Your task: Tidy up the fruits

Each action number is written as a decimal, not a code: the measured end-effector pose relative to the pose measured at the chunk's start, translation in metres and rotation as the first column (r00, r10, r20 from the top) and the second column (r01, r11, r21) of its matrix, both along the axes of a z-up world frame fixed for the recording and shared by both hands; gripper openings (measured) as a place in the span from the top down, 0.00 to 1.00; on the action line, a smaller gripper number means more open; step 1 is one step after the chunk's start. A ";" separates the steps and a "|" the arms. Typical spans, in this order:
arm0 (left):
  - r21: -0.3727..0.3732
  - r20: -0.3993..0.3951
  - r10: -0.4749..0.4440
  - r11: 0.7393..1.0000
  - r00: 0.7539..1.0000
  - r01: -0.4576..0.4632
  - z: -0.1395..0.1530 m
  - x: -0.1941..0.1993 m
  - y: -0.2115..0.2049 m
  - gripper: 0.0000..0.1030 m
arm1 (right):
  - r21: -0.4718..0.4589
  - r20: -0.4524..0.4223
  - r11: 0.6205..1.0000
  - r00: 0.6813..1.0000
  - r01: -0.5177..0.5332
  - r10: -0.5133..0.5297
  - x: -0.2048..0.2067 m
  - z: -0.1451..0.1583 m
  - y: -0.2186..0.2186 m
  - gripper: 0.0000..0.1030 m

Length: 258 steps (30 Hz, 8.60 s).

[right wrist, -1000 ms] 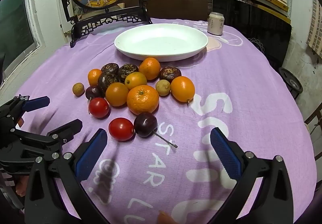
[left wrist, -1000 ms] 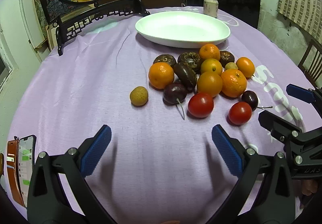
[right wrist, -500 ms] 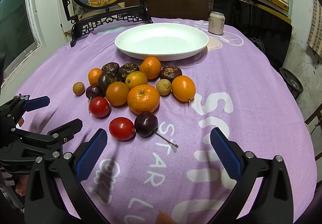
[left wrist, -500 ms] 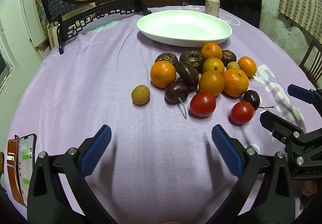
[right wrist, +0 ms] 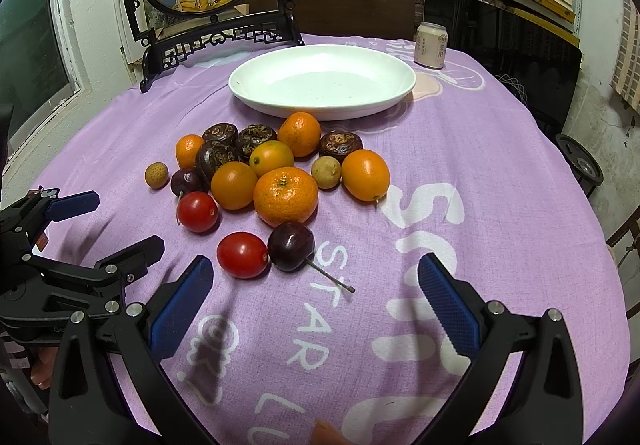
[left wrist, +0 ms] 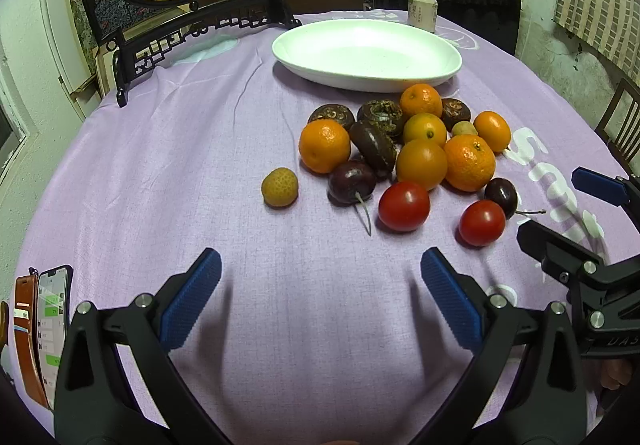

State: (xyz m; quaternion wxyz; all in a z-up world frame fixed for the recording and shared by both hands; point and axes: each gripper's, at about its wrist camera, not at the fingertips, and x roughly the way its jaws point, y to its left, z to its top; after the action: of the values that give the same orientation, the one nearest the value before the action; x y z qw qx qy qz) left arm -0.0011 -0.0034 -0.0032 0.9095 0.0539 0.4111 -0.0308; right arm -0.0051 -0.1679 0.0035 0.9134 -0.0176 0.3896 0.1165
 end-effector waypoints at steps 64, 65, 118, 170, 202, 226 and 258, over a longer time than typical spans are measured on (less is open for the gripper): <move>0.007 -0.080 0.005 1.000 0.997 -0.004 -0.011 0.003 0.003 0.02 | -0.002 -0.076 1.000 0.997 -0.011 0.011 0.006 -0.010 0.005 0.01; 0.006 -0.090 0.007 1.000 0.996 -0.007 -0.013 0.004 0.003 0.02 | -0.003 -0.084 1.000 0.996 -0.011 0.010 0.007 -0.011 0.005 0.01; -0.108 -0.118 -0.275 0.959 0.954 0.263 -0.010 0.042 -0.031 0.56 | 0.269 -0.106 0.957 0.985 -0.105 0.138 0.026 -0.002 -0.033 0.27; -0.159 -0.095 -0.275 0.953 0.957 0.258 -0.008 0.008 -0.005 0.69 | 0.343 -0.204 0.936 0.967 -0.078 0.155 0.044 -0.019 -0.030 0.67; -0.123 0.023 -0.165 0.978 0.986 0.166 0.055 0.130 -0.008 0.69 | 0.361 -0.106 0.933 0.993 -0.016 0.058 0.146 0.045 -0.033 0.72; -0.189 -0.010 -0.064 0.980 0.998 0.061 0.036 0.158 0.019 0.50 | 0.289 -0.050 0.957 0.999 0.024 -0.009 0.156 0.035 -0.034 0.36; -0.051 -0.034 -0.081 0.996 0.996 0.079 -0.002 0.051 0.041 0.40 | 0.218 -0.095 0.959 0.974 -0.180 0.205 0.040 0.001 -0.002 0.21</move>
State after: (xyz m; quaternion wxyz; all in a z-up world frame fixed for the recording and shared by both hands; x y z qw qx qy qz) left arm 0.0502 0.0379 -0.0054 0.9010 0.0471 0.4240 -0.0785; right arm 0.0350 -0.1700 0.0048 0.8702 0.0470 0.4243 0.2459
